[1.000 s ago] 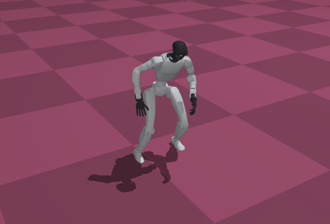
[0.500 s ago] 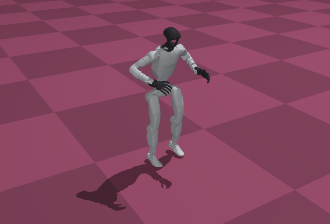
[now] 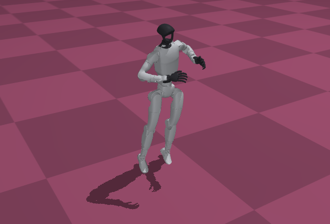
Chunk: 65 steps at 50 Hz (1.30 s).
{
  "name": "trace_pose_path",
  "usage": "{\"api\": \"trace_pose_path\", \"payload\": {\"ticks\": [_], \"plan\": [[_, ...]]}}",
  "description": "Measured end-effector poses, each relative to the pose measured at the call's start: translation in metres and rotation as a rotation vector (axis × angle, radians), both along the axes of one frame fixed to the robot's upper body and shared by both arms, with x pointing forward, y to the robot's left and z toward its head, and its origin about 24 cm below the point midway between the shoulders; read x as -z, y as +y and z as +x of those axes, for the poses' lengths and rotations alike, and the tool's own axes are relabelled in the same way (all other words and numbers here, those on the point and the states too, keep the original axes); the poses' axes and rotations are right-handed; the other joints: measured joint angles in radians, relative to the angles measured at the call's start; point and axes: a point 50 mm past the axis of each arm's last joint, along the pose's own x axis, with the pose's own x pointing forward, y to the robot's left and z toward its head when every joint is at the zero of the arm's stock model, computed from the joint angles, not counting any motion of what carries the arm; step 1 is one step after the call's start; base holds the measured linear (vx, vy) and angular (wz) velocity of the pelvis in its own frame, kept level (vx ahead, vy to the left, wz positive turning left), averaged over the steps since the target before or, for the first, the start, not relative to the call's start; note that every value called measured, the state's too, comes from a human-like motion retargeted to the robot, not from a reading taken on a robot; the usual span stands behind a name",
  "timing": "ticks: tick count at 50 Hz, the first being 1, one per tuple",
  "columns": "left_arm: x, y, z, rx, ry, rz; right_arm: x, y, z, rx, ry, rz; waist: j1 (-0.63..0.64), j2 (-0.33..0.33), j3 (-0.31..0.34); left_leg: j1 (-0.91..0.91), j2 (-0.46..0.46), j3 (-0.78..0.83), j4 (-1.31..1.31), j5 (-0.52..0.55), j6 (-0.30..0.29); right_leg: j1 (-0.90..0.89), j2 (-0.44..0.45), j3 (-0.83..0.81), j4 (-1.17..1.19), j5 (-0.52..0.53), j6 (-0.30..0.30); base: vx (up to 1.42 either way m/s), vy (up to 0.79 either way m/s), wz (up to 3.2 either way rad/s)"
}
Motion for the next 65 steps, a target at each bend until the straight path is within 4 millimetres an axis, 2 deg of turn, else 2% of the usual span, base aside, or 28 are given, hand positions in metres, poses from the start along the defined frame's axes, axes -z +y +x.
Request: {"api": "trace_pose_path", "payload": {"ticks": [3,9,10,12,15,17,18,20,22,25,27,29,30,32,35,38,42,43,45,47,48,50,53,55,58,60,62,65], "plan": [[0.03,0.03,-0.02,-0.162,0.161,0.088,0.008,-0.006,0.011,0.068,-0.002,-0.013,-0.013,-0.096,0.044,-0.03,0.051,0.106,0.105,-0.096,0.016,0.026,0.041,0.0,-0.085,0.057,0.0,-0.02,0.66,-0.05],[0.076,0.068,-0.04,-0.304,0.45,0.211,0.046,-0.015,0.001,0.14,0.211,0.09,-0.07,-0.282,0.109,-0.099,0.169,0.091,0.356,-0.27,0.076,0.084,0.166,0.377,-0.082,0.006,0.0,0.11,0.72,0.66],[0.083,0.07,-0.04,-0.316,0.483,0.205,0.053,-0.016,-0.004,0.144,0.265,0.122,-0.075,-0.311,0.117,-0.115,0.186,0.091,0.4,-0.328,0.095,0.093,0.173,0.407,-0.058,-0.015,0.0,0.05,1.08,0.41],[0.095,0.07,-0.032,-0.348,0.507,0.182,0.064,-0.018,-0.016,0.158,0.327,0.159,-0.065,-0.36,0.142,-0.17,0.191,0.122,0.485,-0.418,0.179,0.062,0.092,0.371,0.062,-0.256,-0.013,-0.09,1.36,0.22],[0.11,0.055,0.013,-0.417,0.468,0.133,0.078,-0.027,-0.022,0.248,0.309,0.111,-0.056,-0.355,0.261,-0.243,0.2,0.003,0.652,-0.574,0.267,-0.058,0.011,0.307,0.465,-0.717,-0.173,-0.12,1.22,0.56],[0.115,0.025,0.051,-0.416,0.438,0.034,0.11,-0.039,-0.019,0.367,0.367,0.011,-0.089,-0.319,0.348,-0.294,0.13,-0.117,0.828,-0.756,0.293,-0.123,-0.042,0.298,0.708,-0.819,-0.161,-0.04,1.18,1.44],[0.113,0.001,0.07,-0.374,0.409,-0.023,0.129,-0.046,-0.017,0.423,0.419,-0.034,-0.126,-0.296,0.369,-0.331,0.08,-0.156,0.908,-0.826,0.294,-0.127,-0.086,0.271,0.753,-0.827,-0.114,0.08,1.22,2.07],[0.088,-0.053,0.095,-0.207,0.273,-0.095,0.146,-0.057,-0.015,0.491,0.47,-0.053,-0.194,-0.243,0.356,-0.406,-0.006,-0.19,1.005,-0.884,0.272,-0.087,-0.166,0.201,0.703,-0.802,-0.052,0.24,1.22,1.98],[0.045,-0.082,0.098,-0.05,0.056,-0.096,0.117,-0.062,-0.013,0.471,0.371,0.018,-0.194,-0.183,0.295,-0.399,-0.038,-0.158,0.939,-0.851,0.264,-0.044,-0.208,0.174,0.555,-0.656,-0.072,0.46,1.23,0.27],[0.013,-0.081,0.073,-0.009,-0.128,-0.126,0.044,-0.05,-0.024,0.29,0.168,0.071,-0.109,-0.086,0.193,-0.197,-0.028,-0.015,0.551,-0.636,0.274,-0.003,-0.247,0.08,0.311,-0.242,-0.151,0.54,1.31,-1.81],[0.028,-0.068,0.056,-0.036,-0.055,-0.169,0.009,-0.035,-0.034,0.152,0.069,0.048,-0.053,0.0,0.115,-0.056,-0.009,0.012,0.233,-0.319,0.164,0.009,-0.183,-0.044,0.213,-0.121,-0.138,0.39,1.3,-2.1],[0.049,-0.054,0.042,-0.036,0.065,-0.156,-0.01,-0.028,-0.041,0.058,0.033,0.033,-0.017,0.066,0.058,0.024,0.008,-0.068,0.032,-0.051,0.038,0.003,-0.075,-0.073,0.201,-0.129,-0.103,0.22,1.27,-1.39],[0.059,-0.046,0.036,-0.042,0.119,-0.137,-0.017,-0.029,-0.041,0.075,-0.041,-0.018,-0.01,0.083,0.042,0.047,0.002,-0.122,-0.025,0.032,0.0,0.004,-0.033,-0.063,0.194,-0.13,-0.091,0.08,1.21,-0.91],[0.055,-0.031,0.044,-0.036,0.112,-0.048,-0.018,-0.034,-0.03,0.096,-0.045,-0.097,0.008,0.052,0.109,0.056,0.009,-0.111,-0.033,0.006,0.025,-0.007,0.018,-0.057,0.184,-0.119,-0.092,0.0,1.09,-0.73],[0.082,-0.003,0.024,-0.117,0.255,0.077,0.027,-0.047,-0.029,0.221,0.123,0.005,0.012,-0.085,0.046,0.024,0.006,0.078,0.082,-0.104,0.074,-0.032,0.029,0.009,0.147,-0.11,-0.046,0.02,1.04,-0.49],[0.095,0.018,0.018,-0.182,0.322,0.144,0.076,-0.058,-0.033,0.302,0.331,-0.046,-0.024,-0.235,0.046,-0.006,0.02,0.141,0.152,-0.142,0.108,-0.021,0.033,0.117,0.04,-0.123,-0.017,-0.04,0.99,0.13],[0.098,0.04,0.023,-0.218,0.328,0.243,0.126,-0.062,-0.043,0.297,0.622,-0.025,-0.114,-0.389,0.049,-0.044,0.186,0.186,0.224,-0.305,0.073,0.007,0.137,0.257,-0.01,-0.117,0.0,0.02,0.66,0.77],[0.095,0.043,0.03,-0.233,0.303,0.265,0.133,-0.062,-0.044,0.29,0.672,-0.018,-0.131,-0.422,0.063,-0.054,0.222,0.206,0.244,-0.35,0.083,0.016,0.139,0.274,0.009,-0.164,0.0,-0.03,1.05,0.77],[0.09,0.047,0.047,-0.301,0.262,0.267,0.149,-0.066,-0.047,0.332,0.736,0.01,-0.162,-0.471,0.096,-0.091,0.238,0.253,0.327,-0.443,0.156,-0.004,0.032,0.255,0.139,-0.41,0.0,-0.12,1.55,0.57],[0.08,0.043,0.072,-0.359,0.243,0.195,0.165,-0.074,-0.047,0.453,0.729,0.005,-0.182,-0.439,0.186,-0.154,0.303,0.169,0.507,-0.551,0.22,-0.095,-0.019,0.217,0.464,-0.684,-0.164,-0.16,1.48,0.69],[0.073,0.033,0.089,-0.352,0.233,0.131,0.174,-0.077,-0.043,0.518,0.707,-0.026,-0.194,-0.413,0.249,-0.207,0.309,0.088,0.638,-0.633,0.248,-0.154,-0.041,0.22,0.646,-0.759,-0.197,-0.13,1.4,1.27],[0.058,-0.01,0.116,-0.23,0.208,-0.002,0.186,-0.078,-0.034,0.607,0.668,-0.085,-0.243,-0.353,0.346,-0.328,0.25,-0.045,0.906,-0.799,0.271,-0.188,-0.121,0.192,0.831,-0.8,-0.114,-0.01,1.41,1.97],[0.026,-0.092,0.113,0.164,0.092,-0.062,0.159,-0.058,-0.009,0.529,0.557,0.006,-0.277,-0.242,0.329,-0.443,0.149,-0.049,1.07,-0.885,0.215,-0.104,-0.234,0.126,0.697,-0.729,-0.032,0.28,1.37,1.39],[0.006,-0.107,0.09,0.335,0.019,-0.086,0.112,-0.036,0.006,0.365,0.428,0.068,-0.23,-0.17,0.263,-0.382,0.121,0.038,0.959,-0.873,0.217,-0.054,-0.286,0.098,0.508,-0.538,-0.072,0.48,1.4,-0.87],[0.009,-0.073,0.055,0.267,0.035,-0.141,0.033,0.001,0.006,0.085,0.138,0.001,-0.105,-0.073,0.166,-0.149,0.058,0.213,0.52,-0.61,0.207,0.005,-0.32,-0.105,0.241,-0.204,-0.133,0.42,1.44,-2.19],[0.03,-0.043,0.027,0.125,0.095,-0.053,-0.009,0.02,-0.01,-0.064,-0.089,-0.118,-0.017,0.001,0.078,-0.063,0.039,0.25,0.294,-0.31,0.104,-0.011,-0.212,-0.154,0.207,-0.186,-0.098,0.22,1.35,-2.19],[0.054,-0.016,0.006,-0.084,0.165,0.055,-0.041,0.029,-0.019,-0.12,-0.315,-0.258,0.046,0.053,0.029,0.01,0.011,0.159,0.073,-0.032,0.031,-0.011,-0.07,-0.118,0.159,-0.164,-0.086,0.03,1.32,-1.65],[0.076,0.023,-0.021,-0.306,0.24,0.206,-0.067,0.03,-0.024,-0.151,-0.457,-0.301,0.084,0.008,0.006,0.028,-0.012,0.091,0.014,-0.009,0.023,-0.017,0.018,-0.107,0.148,-0.122,-0.085,-0.1,1.19,-0.92]]}}
